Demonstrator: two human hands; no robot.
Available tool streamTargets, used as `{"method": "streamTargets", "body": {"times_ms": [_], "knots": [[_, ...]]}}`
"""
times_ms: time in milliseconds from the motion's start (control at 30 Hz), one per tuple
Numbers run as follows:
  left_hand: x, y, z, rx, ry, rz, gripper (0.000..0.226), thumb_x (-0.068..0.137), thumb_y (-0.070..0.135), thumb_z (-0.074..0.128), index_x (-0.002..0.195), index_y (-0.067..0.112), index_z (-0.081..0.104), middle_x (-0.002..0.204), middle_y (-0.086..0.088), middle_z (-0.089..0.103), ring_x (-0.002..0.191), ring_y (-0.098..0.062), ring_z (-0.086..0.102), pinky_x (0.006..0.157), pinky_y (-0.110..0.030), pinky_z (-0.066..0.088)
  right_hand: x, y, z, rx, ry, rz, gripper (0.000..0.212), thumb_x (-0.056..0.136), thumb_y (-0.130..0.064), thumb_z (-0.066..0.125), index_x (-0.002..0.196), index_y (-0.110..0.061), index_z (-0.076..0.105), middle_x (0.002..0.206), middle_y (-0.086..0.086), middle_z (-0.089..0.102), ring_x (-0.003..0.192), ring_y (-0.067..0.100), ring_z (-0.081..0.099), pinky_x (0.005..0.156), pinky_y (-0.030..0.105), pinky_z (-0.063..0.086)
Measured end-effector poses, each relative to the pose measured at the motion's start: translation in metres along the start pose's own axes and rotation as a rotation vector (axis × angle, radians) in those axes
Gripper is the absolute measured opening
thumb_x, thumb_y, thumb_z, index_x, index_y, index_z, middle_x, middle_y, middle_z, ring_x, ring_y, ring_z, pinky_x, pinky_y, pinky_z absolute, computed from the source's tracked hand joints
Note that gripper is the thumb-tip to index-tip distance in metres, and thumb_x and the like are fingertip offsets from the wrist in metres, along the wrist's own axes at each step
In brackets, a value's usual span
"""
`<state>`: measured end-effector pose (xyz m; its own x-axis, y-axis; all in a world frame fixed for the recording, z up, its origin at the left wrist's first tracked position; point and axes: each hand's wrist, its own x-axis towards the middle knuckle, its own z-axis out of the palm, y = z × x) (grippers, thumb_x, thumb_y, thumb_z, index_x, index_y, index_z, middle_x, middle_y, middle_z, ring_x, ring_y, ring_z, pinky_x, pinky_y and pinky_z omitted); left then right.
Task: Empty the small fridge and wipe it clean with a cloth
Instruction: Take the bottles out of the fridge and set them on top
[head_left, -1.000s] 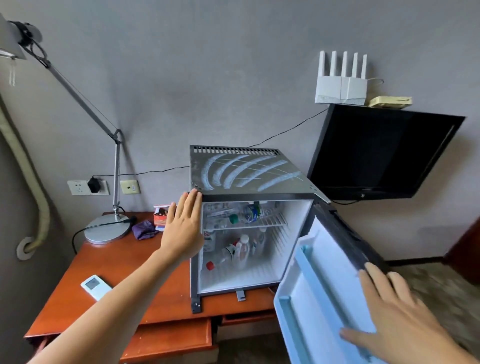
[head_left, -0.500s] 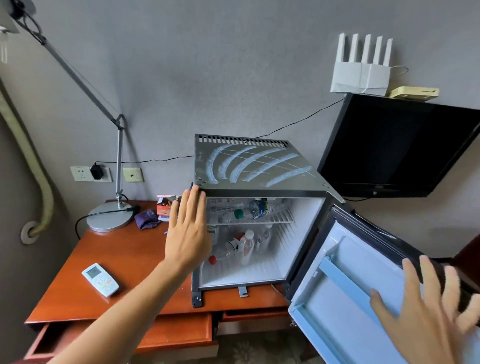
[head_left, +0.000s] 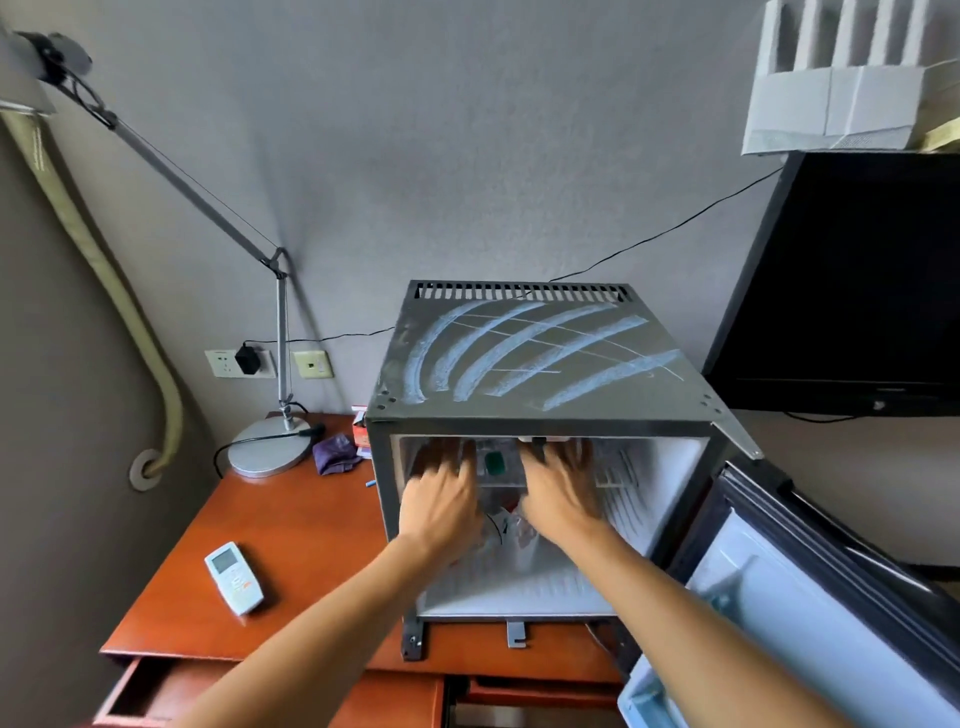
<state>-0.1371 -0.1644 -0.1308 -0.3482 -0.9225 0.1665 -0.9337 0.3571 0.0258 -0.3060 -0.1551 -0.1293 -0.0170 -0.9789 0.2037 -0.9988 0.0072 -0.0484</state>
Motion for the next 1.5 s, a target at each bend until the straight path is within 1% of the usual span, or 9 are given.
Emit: {"method": "streamTargets", "body": {"times_ms": [100, 267, 533, 633, 733, 933, 1233, 1367, 1500], "knots": [[0.021, 0.005, -0.002, -0.067, -0.036, -0.061, 0.074, 0.094, 0.023, 0.055, 0.160, 0.014, 0.023, 0.146, -0.017, 0.049, 0.119, -0.037, 0.059, 0.082, -0.043, 0.056, 0.015, -0.006, 0.000, -0.057, -0.028, -0.032, 0.089, 0.084, -0.015, 0.064, 0.159, -0.033, 0.019, 0.157, 0.009, 0.040, 0.149, 0.036, 0.027, 0.122, 0.061, 0.007], [0.054, 0.005, 0.002, -0.070, -0.057, -0.078, 0.059, 0.099, 0.019, 0.052, 0.155, 0.015, 0.033, 0.153, -0.014, 0.046, 0.138, -0.036, 0.047, 0.114, -0.039, 0.038, 0.020, -0.003, 0.019, -0.153, -0.028, -0.041, 0.092, 0.085, -0.023, 0.073, 0.160, -0.029, 0.021, 0.161, 0.017, 0.031, 0.150, 0.041, 0.022, 0.118, 0.066, 0.001], [0.058, -0.006, 0.022, -0.113, 0.039, -0.089, 0.060, 0.100, 0.016, 0.052, 0.157, 0.016, 0.034, 0.161, -0.009, 0.039, 0.147, -0.032, 0.038, 0.123, -0.037, 0.022, -0.009, 0.000, 0.029, -0.035, 0.262, 0.005, 0.056, 0.062, -0.005, 0.088, 0.113, -0.020, 0.071, 0.123, 0.018, 0.060, 0.117, 0.047, 0.052, 0.103, 0.062, 0.043], [0.032, -0.007, 0.016, -0.009, 0.123, 0.001, 0.075, 0.078, 0.003, 0.073, 0.148, 0.003, 0.046, 0.137, -0.025, 0.057, 0.118, -0.045, 0.059, 0.099, -0.049, 0.054, -0.048, -0.002, 0.010, 0.081, 0.400, 0.005, 0.066, 0.062, 0.005, 0.082, 0.121, -0.020, 0.069, 0.126, 0.013, 0.056, 0.116, 0.039, 0.052, 0.095, 0.053, 0.048], [-0.012, -0.017, 0.012, -0.005, 0.183, 0.076, 0.070, 0.060, 0.019, 0.090, 0.123, 0.002, 0.063, 0.105, -0.019, 0.059, 0.086, -0.036, 0.060, 0.063, -0.043, 0.057, -0.094, -0.004, -0.019, 0.190, 0.474, 0.018, 0.066, 0.065, -0.001, 0.087, 0.126, -0.018, 0.069, 0.130, 0.010, 0.057, 0.120, 0.031, 0.056, 0.095, 0.045, 0.053], [-0.107, -0.042, -0.029, -0.435, 0.241, 0.119, 0.067, 0.070, 0.044, 0.083, 0.127, 0.024, 0.056, 0.109, 0.003, 0.047, 0.093, -0.020, 0.057, 0.052, -0.027, 0.055, -0.155, -0.017, -0.106, 0.524, 0.593, 0.161, 0.055, 0.076, -0.029, 0.087, 0.125, -0.017, 0.065, 0.117, -0.007, 0.059, 0.106, 0.004, 0.059, 0.088, 0.019, 0.050], [-0.034, -0.067, -0.182, -0.968, 0.475, 0.043, 0.043, 0.081, 0.053, 0.075, 0.109, 0.023, 0.063, 0.105, 0.010, 0.046, 0.097, -0.012, 0.056, 0.083, -0.028, 0.056, -0.050, -0.038, -0.246, 0.761, 0.804, 0.170, 0.053, 0.073, -0.052, 0.075, 0.118, -0.033, 0.055, 0.106, -0.012, 0.070, 0.092, 0.010, 0.071, 0.079, 0.040, 0.060], [0.043, -0.067, -0.191, -1.059, 0.390, 0.020, 0.036, 0.079, 0.052, 0.079, 0.092, 0.021, 0.066, 0.087, 0.000, 0.068, 0.082, -0.018, 0.066, 0.072, -0.046, 0.059, 0.030, -0.036, -0.253, 0.639, 0.649, 0.249, 0.056, 0.070, -0.059, 0.070, 0.116, -0.032, 0.055, 0.103, -0.013, 0.070, 0.095, 0.018, 0.068, 0.085, 0.044, 0.056], [0.081, -0.060, -0.171, -1.047, 0.308, 0.012, 0.026, 0.081, 0.036, 0.084, 0.084, 0.027, 0.061, 0.080, 0.006, 0.067, 0.063, 0.000, 0.063, 0.057, -0.025, 0.052, 0.064, -0.038, -0.246, 0.560, 0.527, 0.265, 0.056, 0.075, -0.058, 0.069, 0.121, -0.030, 0.053, 0.108, -0.008, 0.069, 0.100, 0.024, 0.066, 0.087, 0.042, 0.055]]}}
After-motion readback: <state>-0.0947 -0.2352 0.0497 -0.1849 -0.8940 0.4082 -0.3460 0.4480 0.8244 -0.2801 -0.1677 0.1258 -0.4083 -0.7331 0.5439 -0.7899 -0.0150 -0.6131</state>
